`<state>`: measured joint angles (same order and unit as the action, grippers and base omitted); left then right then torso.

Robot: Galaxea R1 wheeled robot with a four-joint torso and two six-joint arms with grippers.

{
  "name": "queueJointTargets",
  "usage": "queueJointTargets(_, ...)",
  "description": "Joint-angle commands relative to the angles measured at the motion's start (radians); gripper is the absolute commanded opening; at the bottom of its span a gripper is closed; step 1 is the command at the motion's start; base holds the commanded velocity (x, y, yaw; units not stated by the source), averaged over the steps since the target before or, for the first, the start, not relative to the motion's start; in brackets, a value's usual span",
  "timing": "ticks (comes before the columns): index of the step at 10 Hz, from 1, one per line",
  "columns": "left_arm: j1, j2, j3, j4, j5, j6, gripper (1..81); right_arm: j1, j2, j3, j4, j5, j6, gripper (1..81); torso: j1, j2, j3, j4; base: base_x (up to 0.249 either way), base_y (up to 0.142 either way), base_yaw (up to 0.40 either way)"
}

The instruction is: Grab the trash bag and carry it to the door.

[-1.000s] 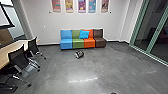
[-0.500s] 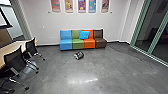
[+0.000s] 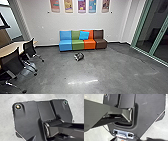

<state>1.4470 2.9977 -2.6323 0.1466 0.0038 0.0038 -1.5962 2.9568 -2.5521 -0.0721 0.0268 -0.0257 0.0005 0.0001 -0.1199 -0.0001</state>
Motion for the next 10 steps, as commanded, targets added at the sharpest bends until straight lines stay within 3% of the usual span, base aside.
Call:
queueJointTargets(1,-0.04,-0.005,0.006,-0.001,0.056,0.008,81.1,0.02,-0.002,0.006,-0.008,-0.059,-0.005,81.1,0.0,0.0,0.0,0.0,0.158,0.074,0.0)
queueJointTargets(10,-0.04,-0.005,0.003,-0.002,0.041,0.007,81.1,0.021,0.001,0.004,-0.008,-0.059,-0.005,81.1,0.0,0.0,0.0,0.0,0.163,0.067,0.0)
